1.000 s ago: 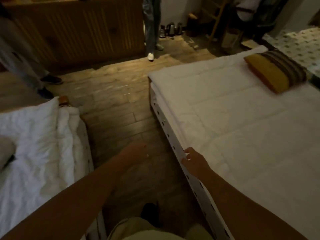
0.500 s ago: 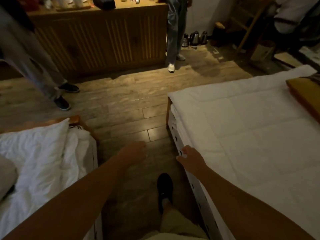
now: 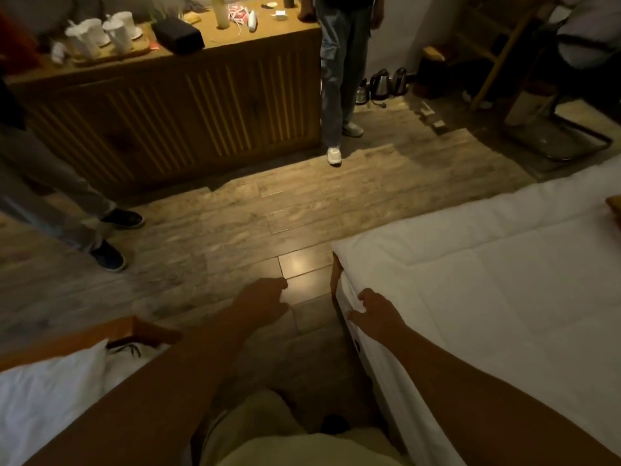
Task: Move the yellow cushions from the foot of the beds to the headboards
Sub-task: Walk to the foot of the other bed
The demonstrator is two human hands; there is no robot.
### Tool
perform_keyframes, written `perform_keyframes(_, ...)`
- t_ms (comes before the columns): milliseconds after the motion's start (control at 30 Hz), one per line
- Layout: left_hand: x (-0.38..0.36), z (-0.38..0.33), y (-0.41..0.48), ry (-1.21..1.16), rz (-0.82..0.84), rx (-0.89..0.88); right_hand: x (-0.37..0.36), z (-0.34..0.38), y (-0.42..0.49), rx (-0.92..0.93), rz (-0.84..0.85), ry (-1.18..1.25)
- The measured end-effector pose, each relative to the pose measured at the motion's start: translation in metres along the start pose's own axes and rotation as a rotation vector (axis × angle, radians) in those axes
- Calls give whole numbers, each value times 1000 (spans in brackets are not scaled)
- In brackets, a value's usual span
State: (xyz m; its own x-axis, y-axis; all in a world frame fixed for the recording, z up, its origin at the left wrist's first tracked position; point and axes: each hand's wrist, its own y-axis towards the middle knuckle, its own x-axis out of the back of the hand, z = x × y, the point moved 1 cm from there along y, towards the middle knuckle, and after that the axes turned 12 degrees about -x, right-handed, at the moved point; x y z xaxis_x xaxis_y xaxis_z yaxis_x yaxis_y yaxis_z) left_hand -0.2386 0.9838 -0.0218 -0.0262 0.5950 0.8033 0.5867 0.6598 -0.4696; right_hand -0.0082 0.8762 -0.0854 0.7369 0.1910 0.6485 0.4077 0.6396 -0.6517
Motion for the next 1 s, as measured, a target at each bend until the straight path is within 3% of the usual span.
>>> perform_keyframes(167, 62, 42, 97, 48, 29, -91, 26, 67, 76, -18, -58, 34)
perform_keyframes(467, 169, 87, 269, 221, 162, -318, 83, 164, 183, -253, -157, 198)
perform_keyframes(733, 251, 43, 418, 320, 205, -507, 146, 185, 261, -375, -227, 395)
perform_keyframes(1000, 302, -57, 582, 436, 253, -652, 255, 154, 369, -501, -250, 474)
